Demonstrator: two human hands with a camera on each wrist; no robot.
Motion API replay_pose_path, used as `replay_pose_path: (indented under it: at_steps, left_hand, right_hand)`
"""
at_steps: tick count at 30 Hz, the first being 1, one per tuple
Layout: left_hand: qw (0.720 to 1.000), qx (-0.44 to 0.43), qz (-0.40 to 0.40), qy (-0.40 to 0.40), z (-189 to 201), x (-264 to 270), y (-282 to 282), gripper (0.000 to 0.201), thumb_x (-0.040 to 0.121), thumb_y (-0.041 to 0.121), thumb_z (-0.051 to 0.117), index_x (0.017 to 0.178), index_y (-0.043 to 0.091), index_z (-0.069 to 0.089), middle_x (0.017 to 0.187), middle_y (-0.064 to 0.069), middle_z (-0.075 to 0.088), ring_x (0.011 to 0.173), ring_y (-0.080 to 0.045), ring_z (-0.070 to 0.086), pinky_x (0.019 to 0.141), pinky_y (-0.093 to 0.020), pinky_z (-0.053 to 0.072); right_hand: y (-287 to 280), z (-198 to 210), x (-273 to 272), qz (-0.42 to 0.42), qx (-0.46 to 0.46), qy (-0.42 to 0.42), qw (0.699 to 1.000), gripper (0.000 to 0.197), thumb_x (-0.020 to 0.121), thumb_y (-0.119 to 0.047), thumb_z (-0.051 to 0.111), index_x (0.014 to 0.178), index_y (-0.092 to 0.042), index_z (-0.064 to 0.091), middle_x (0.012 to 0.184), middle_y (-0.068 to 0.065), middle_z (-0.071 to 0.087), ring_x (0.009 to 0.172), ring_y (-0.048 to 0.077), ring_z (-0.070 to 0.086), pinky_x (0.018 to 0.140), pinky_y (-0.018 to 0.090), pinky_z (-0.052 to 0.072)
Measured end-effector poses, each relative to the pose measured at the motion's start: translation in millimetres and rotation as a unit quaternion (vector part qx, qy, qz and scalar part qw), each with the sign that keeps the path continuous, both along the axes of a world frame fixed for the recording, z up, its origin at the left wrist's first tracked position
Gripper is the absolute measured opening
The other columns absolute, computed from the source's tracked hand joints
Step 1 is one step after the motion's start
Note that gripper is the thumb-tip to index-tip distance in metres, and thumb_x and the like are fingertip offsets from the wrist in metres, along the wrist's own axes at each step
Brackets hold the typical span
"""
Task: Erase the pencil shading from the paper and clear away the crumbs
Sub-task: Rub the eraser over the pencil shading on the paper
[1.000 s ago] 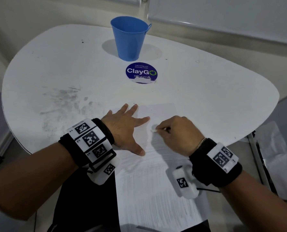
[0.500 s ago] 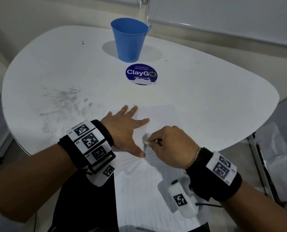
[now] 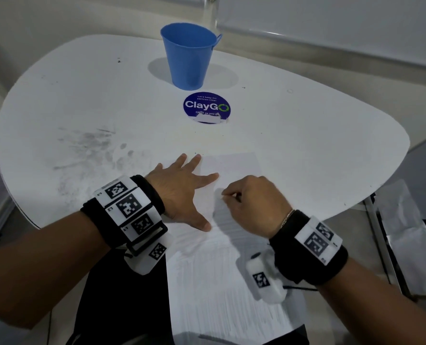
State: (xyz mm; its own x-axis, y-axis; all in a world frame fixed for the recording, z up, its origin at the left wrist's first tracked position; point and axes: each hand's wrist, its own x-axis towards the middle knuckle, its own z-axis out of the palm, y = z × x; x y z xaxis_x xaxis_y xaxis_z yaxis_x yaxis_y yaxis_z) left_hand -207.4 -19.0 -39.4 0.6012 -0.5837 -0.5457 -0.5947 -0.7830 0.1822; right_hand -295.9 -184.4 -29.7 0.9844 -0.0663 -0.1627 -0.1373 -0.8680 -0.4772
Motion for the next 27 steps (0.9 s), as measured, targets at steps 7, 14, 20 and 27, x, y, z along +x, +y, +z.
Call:
replay_pose_path:
  at_steps: [7, 14, 20, 27]
  left_hand:
    - [1.000, 0.001, 0.001, 0.001, 1.0, -1.6, 0.2, 0.117, 0.068, 0.081, 0.069, 0.153, 0.056, -0.007, 0.165, 0.007, -0.028, 0.152, -0.020, -0.025, 0.124, -0.057, 0.000]
    - [1.000, 0.001, 0.000, 0.003, -0.9, 0.6, -0.5, 0.118, 0.067, 0.082, 0.068, 0.153, 0.056, -0.008, 0.164, 0.007, -0.029, 0.152, -0.019, -0.026, 0.124, -0.057, -0.001]
    - [1.000, -0.002, 0.000, 0.008, -0.6, 0.9, 1.8, 0.117, 0.068, 0.081, 0.069, 0.153, 0.056, -0.008, 0.164, 0.008, -0.028, 0.152, -0.019, -0.026, 0.124, -0.056, -0.002]
    - [1.000, -0.001, -0.004, 0.008, -0.5, 2.4, 2.9, 0.120, 0.066, 0.080, 0.071, 0.153, 0.057, -0.008, 0.164, 0.009, -0.029, 0.151, -0.018, -0.027, 0.124, -0.056, -0.003]
  right_hand:
    - [-4.9, 0.8, 4.1, 0.003, 0.000, 0.008, 1.000, 0.021, 0.093, -0.022, 0.058, 0.094, -0.025, 0.079, 0.090, -0.012, 0.075, 0.081, 0.011, 0.066, 0.078, 0.027, 0.052]
    - [2.6, 4.2, -4.8, 0.056, 0.008, 0.033, 0.998, 0.020, 0.095, -0.025, 0.059, 0.093, -0.025, 0.079, 0.071, -0.013, 0.069, 0.064, 0.008, 0.058, 0.071, 0.028, 0.051]
    - [-16.8, -1.6, 6.9, -0.021, -0.020, -0.002, 1.000, 0.020, 0.092, -0.022, 0.058, 0.087, -0.020, 0.077, 0.078, -0.006, 0.073, 0.077, 0.018, 0.065, 0.075, 0.035, 0.055]
    - [-25.7, 2.3, 11.3, -0.029, -0.006, 0.012, 0.999, 0.017, 0.093, -0.023, 0.061, 0.091, -0.023, 0.078, 0.085, -0.008, 0.074, 0.082, 0.014, 0.065, 0.076, 0.027, 0.050]
